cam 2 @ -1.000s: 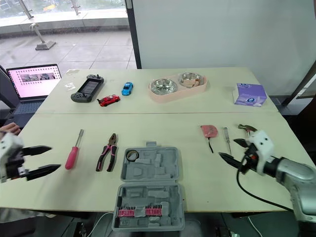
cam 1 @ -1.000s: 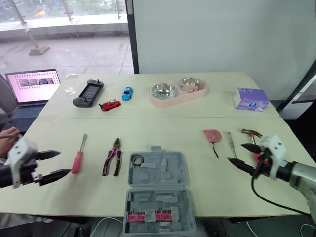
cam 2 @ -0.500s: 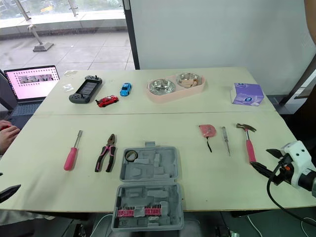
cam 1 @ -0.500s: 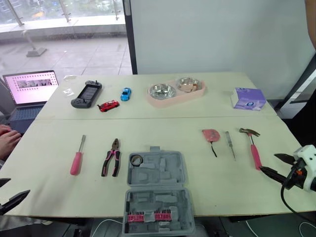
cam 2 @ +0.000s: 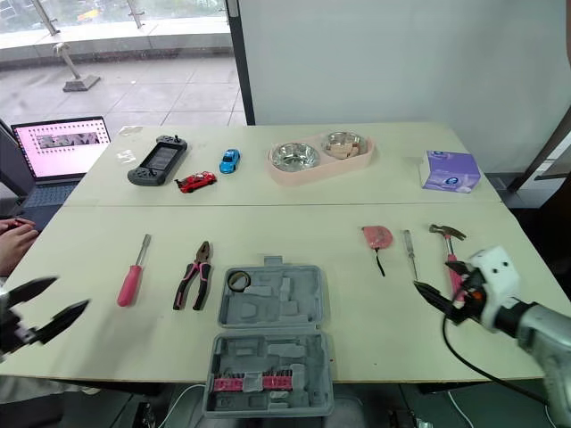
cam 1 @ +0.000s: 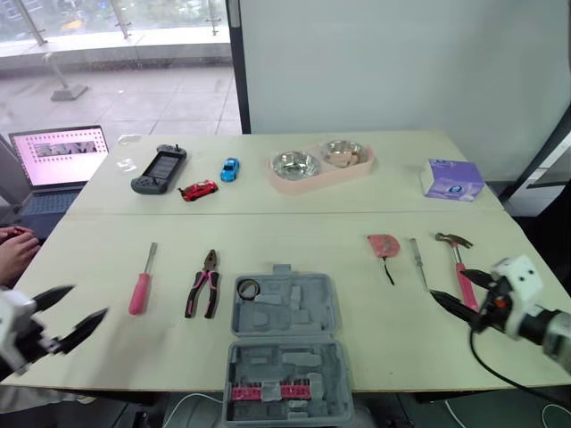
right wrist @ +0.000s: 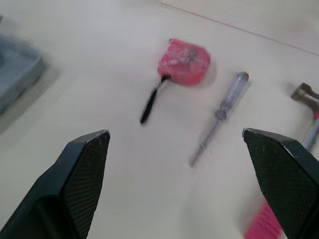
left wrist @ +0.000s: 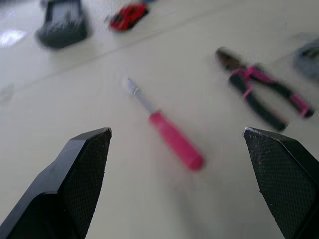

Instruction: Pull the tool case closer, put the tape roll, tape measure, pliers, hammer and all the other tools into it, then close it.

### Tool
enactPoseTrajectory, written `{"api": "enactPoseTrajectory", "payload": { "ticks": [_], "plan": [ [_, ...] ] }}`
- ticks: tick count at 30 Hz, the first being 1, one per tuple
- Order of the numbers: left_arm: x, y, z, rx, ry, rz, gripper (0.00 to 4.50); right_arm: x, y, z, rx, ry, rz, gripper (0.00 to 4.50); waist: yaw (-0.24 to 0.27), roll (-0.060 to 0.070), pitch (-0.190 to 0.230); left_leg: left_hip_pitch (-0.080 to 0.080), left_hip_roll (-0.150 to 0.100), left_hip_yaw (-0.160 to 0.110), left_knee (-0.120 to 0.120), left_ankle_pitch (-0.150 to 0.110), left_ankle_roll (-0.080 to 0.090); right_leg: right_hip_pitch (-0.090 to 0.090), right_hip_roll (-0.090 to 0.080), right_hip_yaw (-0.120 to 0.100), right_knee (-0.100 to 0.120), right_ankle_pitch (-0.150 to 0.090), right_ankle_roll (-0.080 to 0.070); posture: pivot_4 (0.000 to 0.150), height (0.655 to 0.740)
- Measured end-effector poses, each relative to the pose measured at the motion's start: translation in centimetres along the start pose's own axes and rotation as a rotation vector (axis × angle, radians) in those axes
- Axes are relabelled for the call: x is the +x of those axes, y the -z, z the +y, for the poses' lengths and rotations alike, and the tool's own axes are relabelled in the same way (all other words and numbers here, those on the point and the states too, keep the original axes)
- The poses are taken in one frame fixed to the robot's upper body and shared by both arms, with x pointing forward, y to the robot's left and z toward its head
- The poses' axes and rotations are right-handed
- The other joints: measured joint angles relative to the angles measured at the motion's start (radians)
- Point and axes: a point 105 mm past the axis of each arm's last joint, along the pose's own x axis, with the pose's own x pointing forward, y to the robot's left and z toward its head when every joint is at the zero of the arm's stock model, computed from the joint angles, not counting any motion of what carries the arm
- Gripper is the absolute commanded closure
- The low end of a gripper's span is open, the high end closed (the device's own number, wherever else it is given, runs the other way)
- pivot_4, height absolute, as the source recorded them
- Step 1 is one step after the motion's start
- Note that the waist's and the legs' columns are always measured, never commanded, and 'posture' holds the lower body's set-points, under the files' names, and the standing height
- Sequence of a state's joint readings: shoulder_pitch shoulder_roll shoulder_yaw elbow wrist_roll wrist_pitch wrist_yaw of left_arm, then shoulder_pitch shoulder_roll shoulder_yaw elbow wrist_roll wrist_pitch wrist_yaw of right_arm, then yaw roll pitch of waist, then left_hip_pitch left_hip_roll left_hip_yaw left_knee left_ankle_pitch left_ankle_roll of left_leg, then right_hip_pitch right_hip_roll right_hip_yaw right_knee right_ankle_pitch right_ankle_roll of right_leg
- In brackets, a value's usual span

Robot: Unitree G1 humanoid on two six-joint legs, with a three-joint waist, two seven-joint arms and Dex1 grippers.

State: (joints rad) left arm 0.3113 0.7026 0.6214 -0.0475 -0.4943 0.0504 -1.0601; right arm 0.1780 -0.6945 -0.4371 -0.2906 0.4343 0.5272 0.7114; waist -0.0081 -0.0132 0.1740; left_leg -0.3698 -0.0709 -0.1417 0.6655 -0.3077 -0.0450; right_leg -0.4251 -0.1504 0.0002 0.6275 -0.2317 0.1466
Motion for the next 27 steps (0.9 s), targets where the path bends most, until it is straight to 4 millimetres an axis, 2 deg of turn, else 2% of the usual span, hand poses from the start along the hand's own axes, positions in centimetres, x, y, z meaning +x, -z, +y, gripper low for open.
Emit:
{"api": "enactPoseTrajectory", "payload": {
  "ticks": [2,4,7,9,11,16,19,26,27],
  "plan": [
    [1.6,-1.5,-3.0,-0.007,0.177,-0.016,0.05,1.2,-0.1,2.1,0.067,0.043,-0.019,0.0,-0.003,0.0,0.0,0.0,0.0,0.0,0.0,0.0,0.0,-0.001,0.0,0.001,0.0,0.0,0.0,0.15,0.7239],
    [2.2,-2.8,-4.8,-0.015,0.289,-0.043,0.05,2.1,0.3,3.5,0.127,0.106,-0.011,0.0,-0.006,0.001,0.0,0.0,0.0,0.0,0.0,0.0,0.0,-0.002,0.0,0.001,0.001,0.0,-0.001,0.15,0.7239],
    [2.9,-4.4,-7.5,-0.02,0.453,-0.065,0.05,4.7,-0.3,5.7,0.179,0.214,-0.021,0.0,-0.01,0.003,0.0,0.0,0.0,0.001,0.0,0.0,-0.001,-0.002,0.001,0.001,0.001,-0.001,-0.004,0.15,0.7239],
    [3.3,-5.2,-9.1,-0.029,0.533,-0.082,0.05,6.2,-1.0,6.6,0.191,0.26,-0.034,0.0,-0.008,0.005,0.0,0.0,0.0,0.001,0.0,0.0,-0.001,-0.002,0.001,0.001,0.001,-0.001,-0.004,0.15,0.7239],
    [3.6,-6.1,-10.3,-0.035,0.592,-0.109,0.05,7.4,-1.2,6.3,0.193,0.332,-0.022,0.0,-0.004,0.004,0.0,0.0,-0.001,0.001,0.0,0.0,-0.001,-0.002,0.001,0.001,0.001,-0.001,-0.004,0.15,0.7239],
    [4.0,-6.6,-11.0,-0.036,0.624,-0.122,0.05,9.8,1.5,4.2,0.193,0.465,0.106,0.0,-0.007,0.005,0.0,0.0,-0.001,0.001,0.0,0.0,-0.001,-0.002,0.001,0.001,0.001,0.001,-0.002,0.15,0.7239],
    [4.2,-6.5,-11.3,-0.035,0.635,-0.117,0.05,11.0,2.5,3.9,0.198,0.464,0.145,0.0,-0.013,0.005,0.0,0.0,-0.001,0.001,-0.001,0.0,-0.001,-0.002,0.001,0.001,0.001,0.001,-0.002,0.15,0.7239],
    [4.1,-5.9,-11.6,-0.021,0.624,-0.091,0.05,13.5,1.7,3.2,0.186,0.437,0.117,0.0,-0.016,0.005,0.0,0.001,-0.001,0.002,-0.001,0.001,-0.001,-0.002,0.002,0.001,0.001,0.001,-0.002,0.15,0.7239],
    [4.1,-5.8,-11.6,-0.023,0.62,-0.092,0.02,13.8,1.6,3.1,0.187,0.435,0.115,0.25,-0.016,0.005,0.0,0.001,-0.001,0.002,-0.001,0.001,-0.001,-0.002,0.002,0.001,0.001,0.001,-0.002,0.15,0.7239]
  ]
}}
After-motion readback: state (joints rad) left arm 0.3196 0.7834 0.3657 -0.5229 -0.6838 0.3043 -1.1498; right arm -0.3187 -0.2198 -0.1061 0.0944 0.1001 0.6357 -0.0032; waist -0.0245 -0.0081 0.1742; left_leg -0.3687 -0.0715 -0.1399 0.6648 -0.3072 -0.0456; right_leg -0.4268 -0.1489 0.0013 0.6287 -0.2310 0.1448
